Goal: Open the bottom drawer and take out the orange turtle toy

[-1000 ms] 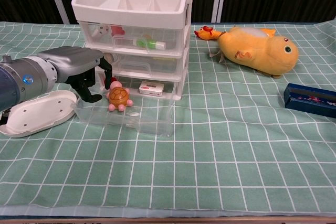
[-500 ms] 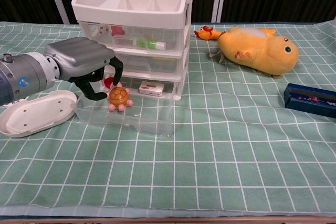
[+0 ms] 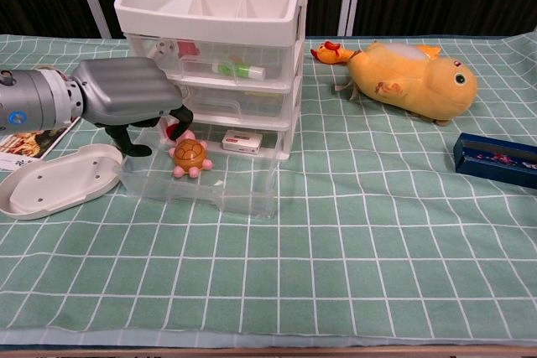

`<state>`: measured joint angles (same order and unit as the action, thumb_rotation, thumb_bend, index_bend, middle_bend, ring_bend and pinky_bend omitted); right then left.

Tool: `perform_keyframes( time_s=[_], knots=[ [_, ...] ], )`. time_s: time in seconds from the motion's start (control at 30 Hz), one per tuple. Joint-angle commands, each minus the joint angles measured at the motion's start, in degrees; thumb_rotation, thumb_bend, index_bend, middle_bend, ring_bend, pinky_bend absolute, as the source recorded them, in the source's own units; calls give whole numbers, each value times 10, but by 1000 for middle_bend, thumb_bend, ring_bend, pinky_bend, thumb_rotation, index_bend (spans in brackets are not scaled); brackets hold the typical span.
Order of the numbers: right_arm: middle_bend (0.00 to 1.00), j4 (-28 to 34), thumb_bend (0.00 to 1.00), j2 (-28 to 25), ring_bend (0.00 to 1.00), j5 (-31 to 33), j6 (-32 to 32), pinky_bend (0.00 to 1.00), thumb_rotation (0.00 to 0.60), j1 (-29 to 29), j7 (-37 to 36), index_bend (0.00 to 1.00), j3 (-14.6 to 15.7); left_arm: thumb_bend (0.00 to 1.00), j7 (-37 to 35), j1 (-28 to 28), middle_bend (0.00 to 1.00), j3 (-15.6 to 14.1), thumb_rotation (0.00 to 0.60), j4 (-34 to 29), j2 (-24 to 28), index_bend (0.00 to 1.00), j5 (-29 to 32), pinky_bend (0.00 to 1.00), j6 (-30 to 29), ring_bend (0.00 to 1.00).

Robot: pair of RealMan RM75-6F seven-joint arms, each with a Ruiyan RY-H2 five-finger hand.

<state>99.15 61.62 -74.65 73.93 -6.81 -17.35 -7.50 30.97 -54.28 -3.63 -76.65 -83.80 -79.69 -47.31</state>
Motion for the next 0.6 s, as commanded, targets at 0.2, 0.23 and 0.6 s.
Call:
perform_keyframes(
  time_s=[0.2, 0.23, 0.6],
  knots=[
    [0, 1, 96, -1, 0, 1, -1, 185, 600, 0, -2, 0, 0, 256, -49, -14, 1000, -26, 600, 69, -21, 436, -109, 1000, -22, 1000],
    [0, 1, 96, -1, 0, 1, -2, 185, 600, 0, -3, 0, 0, 256, -57, -15, 1000, -28, 600, 77, -23, 435, -121, 1000, -27, 1000],
    [0, 2, 96, -2, 0, 2, -4, 185, 600, 0, -5, 0, 0, 256, -118, -33, 1000, -50, 600, 138, -46, 413, -206, 1000, -51, 1000]
  ],
)
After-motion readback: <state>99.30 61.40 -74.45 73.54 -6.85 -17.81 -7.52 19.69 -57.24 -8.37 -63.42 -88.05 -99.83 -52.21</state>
